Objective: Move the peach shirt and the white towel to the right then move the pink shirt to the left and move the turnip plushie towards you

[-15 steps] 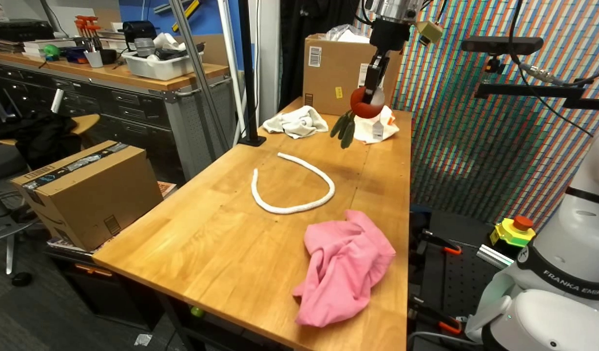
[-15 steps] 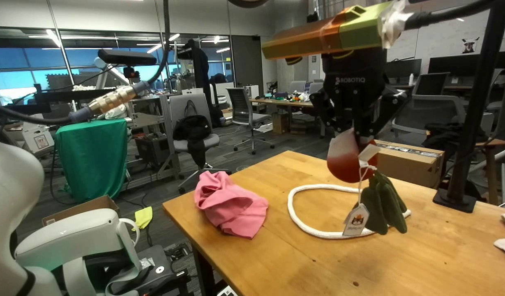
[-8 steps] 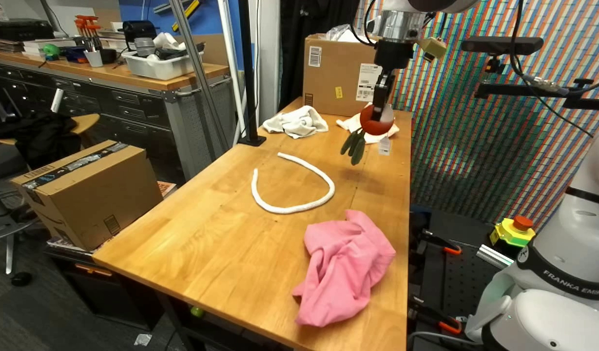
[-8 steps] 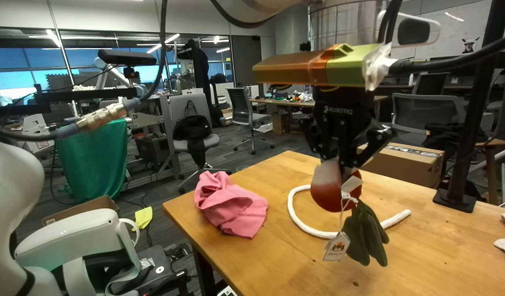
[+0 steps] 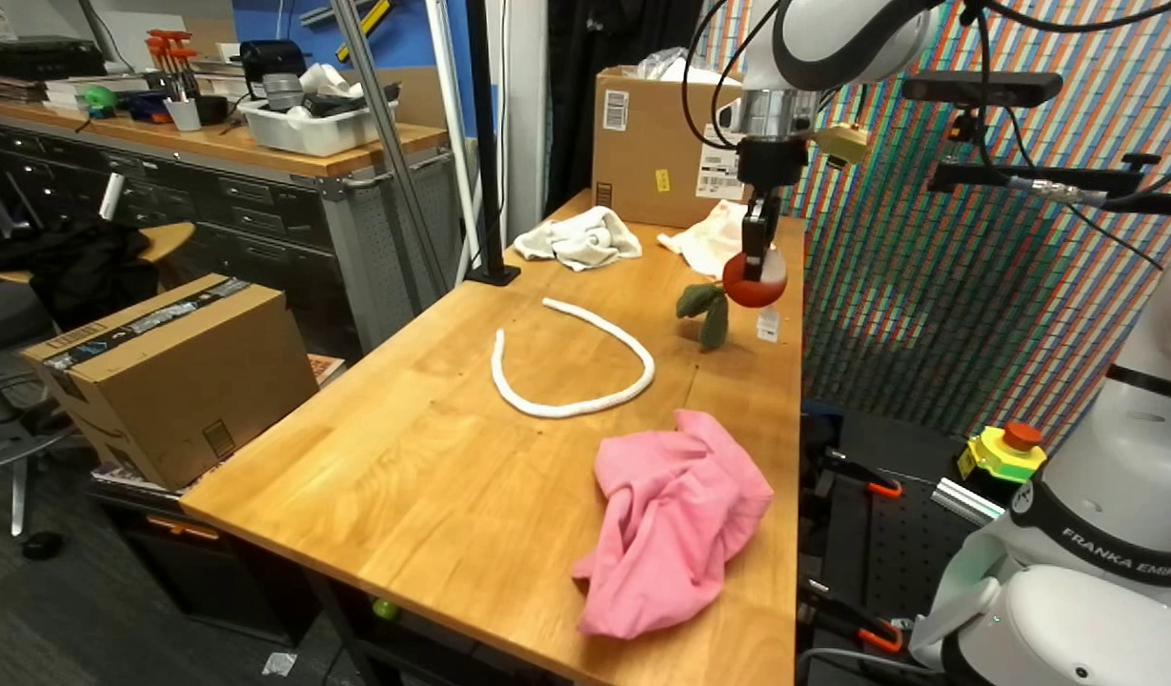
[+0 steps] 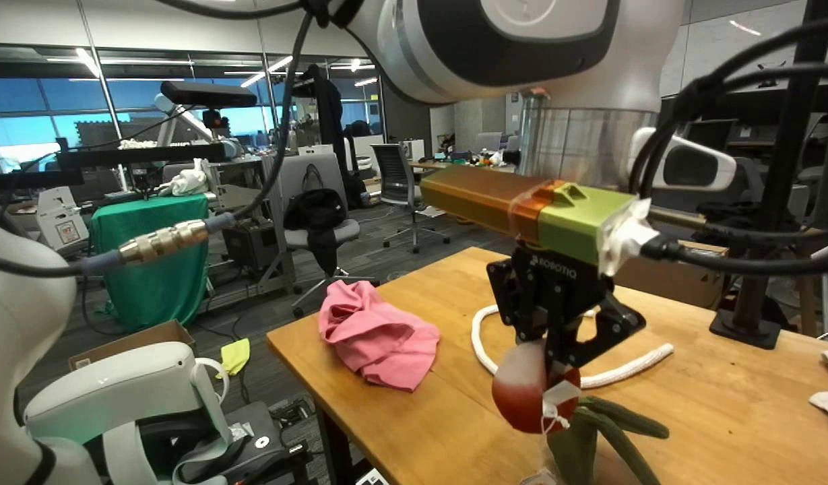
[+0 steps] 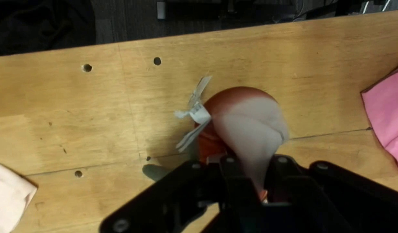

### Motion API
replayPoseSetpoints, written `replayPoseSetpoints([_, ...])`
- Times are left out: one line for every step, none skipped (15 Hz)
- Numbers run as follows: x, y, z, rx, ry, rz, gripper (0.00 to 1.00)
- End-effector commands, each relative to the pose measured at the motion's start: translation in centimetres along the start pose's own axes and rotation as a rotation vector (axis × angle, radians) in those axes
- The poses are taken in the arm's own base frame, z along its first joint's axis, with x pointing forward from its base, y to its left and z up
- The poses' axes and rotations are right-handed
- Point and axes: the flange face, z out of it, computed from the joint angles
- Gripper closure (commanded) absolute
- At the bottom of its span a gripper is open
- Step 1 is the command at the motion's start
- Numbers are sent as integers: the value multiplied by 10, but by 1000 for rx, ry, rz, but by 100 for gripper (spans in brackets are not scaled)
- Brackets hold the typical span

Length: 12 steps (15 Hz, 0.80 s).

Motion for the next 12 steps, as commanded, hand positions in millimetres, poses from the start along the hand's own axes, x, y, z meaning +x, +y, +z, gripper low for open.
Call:
replayPoseSetpoints([7,14,23,-6,-7,6,92])
replayPoseSetpoints([9,17,28,0,-3,8,92])
replayPoseSetpoints([11,18,32,-3,-4,9,92])
replayPoseSetpoints([12,20,35,-4,-2,6,92])
replayPoseSetpoints([14,21,39,-7,-2,6,92])
replayPoseSetpoints([14,21,42,-12,-3,0,92])
replayPoseSetpoints([15,21,45,-15,-2,-1,92])
replayPoseSetpoints([16,21,47,-16,-4,-3,91])
replayPoseSetpoints([16,21,49,-17,-4,-4,91])
replayPoseSetpoints([17,21,51,-20,-3,-9,91])
replayPoseSetpoints([17,21,52,-19,-3,-12,91])
replayPoseSetpoints([17,20,52,-18,-2,-14,90])
